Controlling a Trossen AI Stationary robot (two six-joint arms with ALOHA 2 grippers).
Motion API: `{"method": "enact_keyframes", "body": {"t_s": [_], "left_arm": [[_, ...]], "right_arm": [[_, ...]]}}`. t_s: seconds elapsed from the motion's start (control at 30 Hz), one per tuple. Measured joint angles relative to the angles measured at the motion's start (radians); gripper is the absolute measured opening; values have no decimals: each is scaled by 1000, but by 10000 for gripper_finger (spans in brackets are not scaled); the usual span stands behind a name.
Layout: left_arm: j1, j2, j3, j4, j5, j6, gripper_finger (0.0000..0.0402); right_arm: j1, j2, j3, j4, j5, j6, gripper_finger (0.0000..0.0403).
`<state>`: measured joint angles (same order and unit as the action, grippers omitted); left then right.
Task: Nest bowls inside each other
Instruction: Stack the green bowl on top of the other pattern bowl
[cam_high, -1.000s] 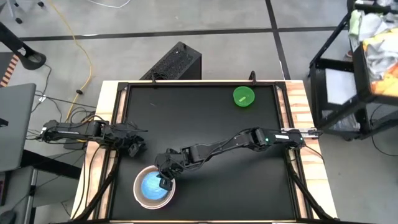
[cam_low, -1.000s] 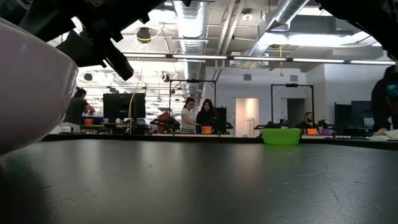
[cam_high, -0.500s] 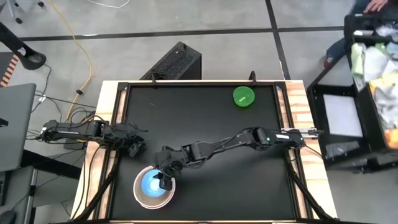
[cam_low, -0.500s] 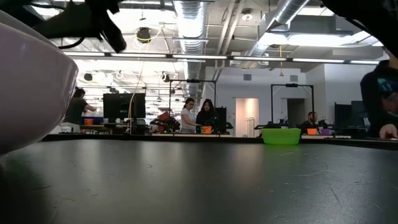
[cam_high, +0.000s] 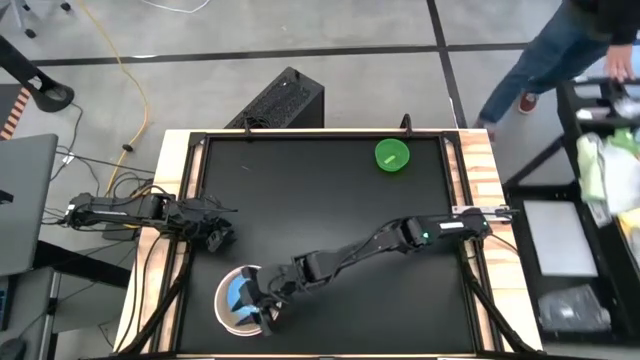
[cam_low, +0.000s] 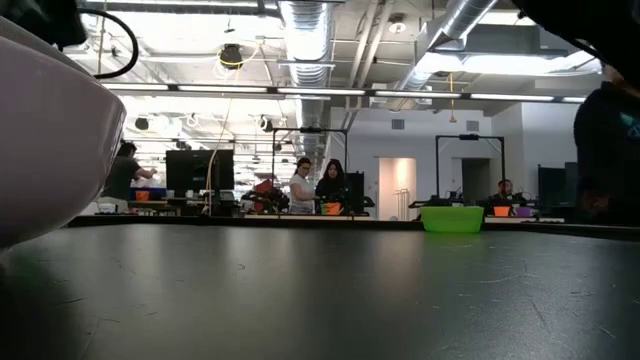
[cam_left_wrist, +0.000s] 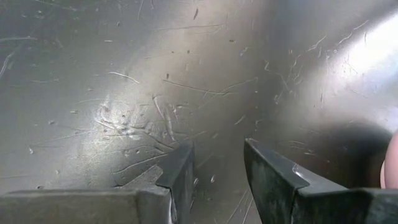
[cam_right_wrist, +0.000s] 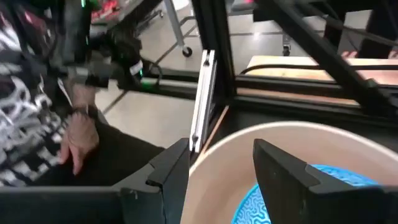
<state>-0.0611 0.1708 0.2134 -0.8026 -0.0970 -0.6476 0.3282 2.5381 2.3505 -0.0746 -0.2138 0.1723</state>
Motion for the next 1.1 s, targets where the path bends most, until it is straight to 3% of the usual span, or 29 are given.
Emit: {"method": "enact_keyframes", "body": {"t_s": [0.37,0.83,1.1], "left_arm": [[0,-1,0,1,0,0,128],[0,-1,0,1,-3,0,128],[0,-1,0,1,-4,0,128]], "right_arm": [[19,67,1,158,3,-80,195],[46,69,-1,25,108,-256,195],[34,69,-1,117,116,-255,195]]}}
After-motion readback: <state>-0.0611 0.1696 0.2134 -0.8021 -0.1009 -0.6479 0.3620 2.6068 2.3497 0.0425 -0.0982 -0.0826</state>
